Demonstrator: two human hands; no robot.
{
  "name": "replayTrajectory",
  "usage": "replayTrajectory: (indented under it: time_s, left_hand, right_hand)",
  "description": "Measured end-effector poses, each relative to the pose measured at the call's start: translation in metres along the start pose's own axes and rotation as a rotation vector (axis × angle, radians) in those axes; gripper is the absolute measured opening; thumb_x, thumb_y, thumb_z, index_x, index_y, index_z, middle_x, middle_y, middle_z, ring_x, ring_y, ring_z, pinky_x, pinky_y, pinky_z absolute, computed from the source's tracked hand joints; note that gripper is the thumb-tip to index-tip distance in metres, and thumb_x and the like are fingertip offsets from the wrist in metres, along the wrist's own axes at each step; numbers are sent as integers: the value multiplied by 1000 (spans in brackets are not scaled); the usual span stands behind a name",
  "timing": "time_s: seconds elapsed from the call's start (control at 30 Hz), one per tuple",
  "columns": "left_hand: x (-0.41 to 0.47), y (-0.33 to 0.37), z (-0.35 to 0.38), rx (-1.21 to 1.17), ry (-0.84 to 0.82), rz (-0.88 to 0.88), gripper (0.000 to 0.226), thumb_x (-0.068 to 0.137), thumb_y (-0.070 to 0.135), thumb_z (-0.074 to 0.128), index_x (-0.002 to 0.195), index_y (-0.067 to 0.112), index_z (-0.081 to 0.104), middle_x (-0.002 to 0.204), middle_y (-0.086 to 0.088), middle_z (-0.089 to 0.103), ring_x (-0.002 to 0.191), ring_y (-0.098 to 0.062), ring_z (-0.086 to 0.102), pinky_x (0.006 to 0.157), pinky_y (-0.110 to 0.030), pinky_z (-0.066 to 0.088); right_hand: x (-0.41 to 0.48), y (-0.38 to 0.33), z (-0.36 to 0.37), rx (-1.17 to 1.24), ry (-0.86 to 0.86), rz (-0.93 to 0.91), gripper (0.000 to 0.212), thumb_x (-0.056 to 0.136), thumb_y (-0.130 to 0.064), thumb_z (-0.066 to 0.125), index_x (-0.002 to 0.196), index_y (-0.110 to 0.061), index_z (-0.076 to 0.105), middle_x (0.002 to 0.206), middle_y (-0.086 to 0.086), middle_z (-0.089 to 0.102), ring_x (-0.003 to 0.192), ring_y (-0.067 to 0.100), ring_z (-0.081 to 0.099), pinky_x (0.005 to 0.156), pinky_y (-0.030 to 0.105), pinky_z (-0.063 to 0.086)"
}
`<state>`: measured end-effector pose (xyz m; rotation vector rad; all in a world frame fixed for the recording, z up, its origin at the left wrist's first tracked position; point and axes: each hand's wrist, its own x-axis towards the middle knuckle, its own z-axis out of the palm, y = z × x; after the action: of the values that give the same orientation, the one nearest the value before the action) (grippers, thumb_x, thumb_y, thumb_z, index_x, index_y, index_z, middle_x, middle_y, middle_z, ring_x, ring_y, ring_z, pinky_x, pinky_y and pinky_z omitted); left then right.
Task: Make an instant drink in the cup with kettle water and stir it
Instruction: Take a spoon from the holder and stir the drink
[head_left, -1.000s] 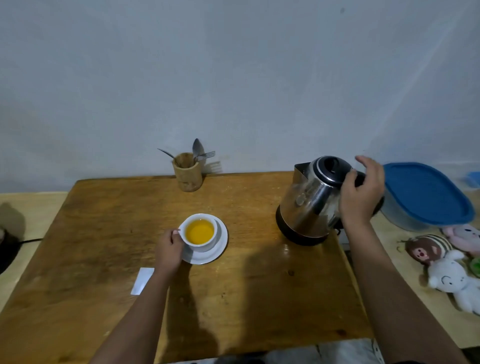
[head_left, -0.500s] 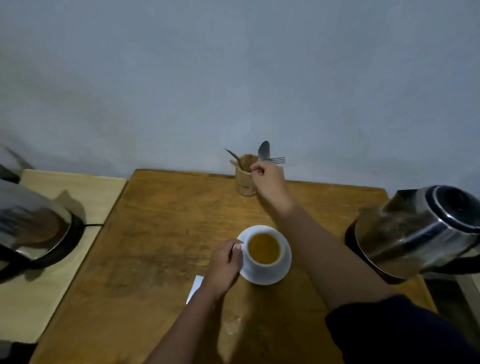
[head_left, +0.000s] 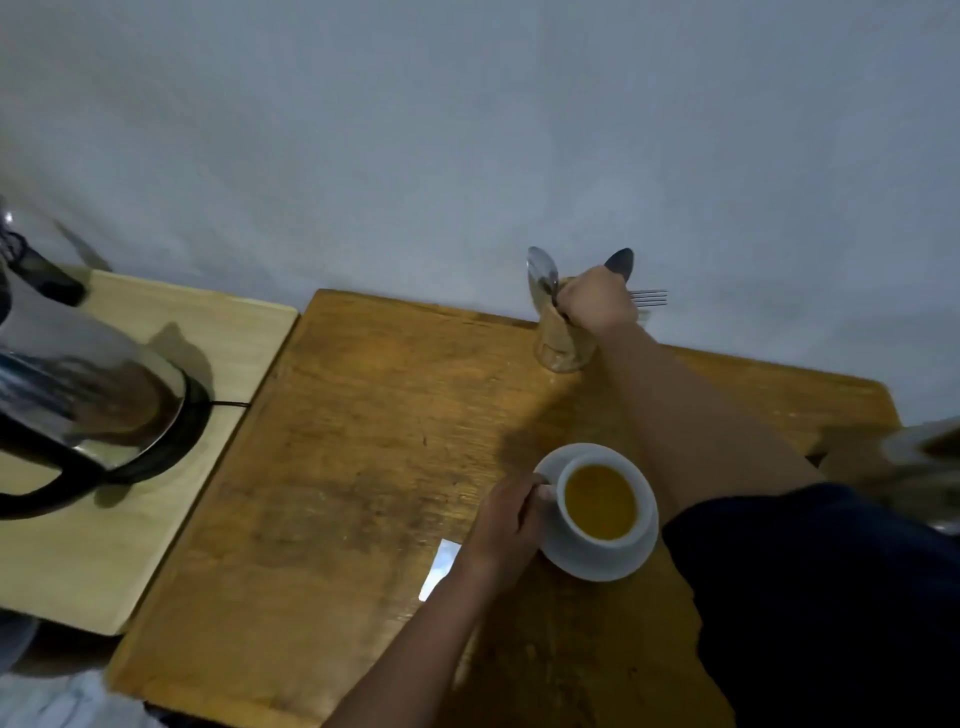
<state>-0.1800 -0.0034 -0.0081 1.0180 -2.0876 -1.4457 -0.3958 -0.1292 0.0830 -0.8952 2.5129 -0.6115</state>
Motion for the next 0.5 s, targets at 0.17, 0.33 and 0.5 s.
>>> replayTrajectory:
  time_s: [0.17, 0.33, 0.5]
  left_hand:
    - [1, -3, 2, 6, 4, -6, 30, 90, 40, 38, 94, 19, 59, 90, -1, 64, 83, -12, 58, 65, -17, 40]
    - [0, 3, 3, 18, 17, 8, 39, 89, 45, 34, 99, 17, 61, 87, 11, 58, 83, 2, 55, 66, -9, 38]
    - [-4, 12, -1, 40, -14, -13, 28, 97, 30, 37, 101, 16, 60, 95, -1, 63, 90, -7, 57, 72, -13, 41]
  right_hand:
    - [-4, 7, 5, -39, 39, -63, 21, 90, -19, 51, 92, -14, 72, 93, 7, 69, 73, 24, 57, 65, 31, 45]
    - [-18, 5, -12, 165, 126, -216, 18, 89, -15, 50, 86, -12, 68, 91, 10, 69, 79, 24, 61, 68, 37, 52]
    - [-49, -13, -78, 356, 160, -379, 17, 93, -16, 43, 99, -15, 59, 99, 6, 65, 83, 16, 60, 69, 21, 50]
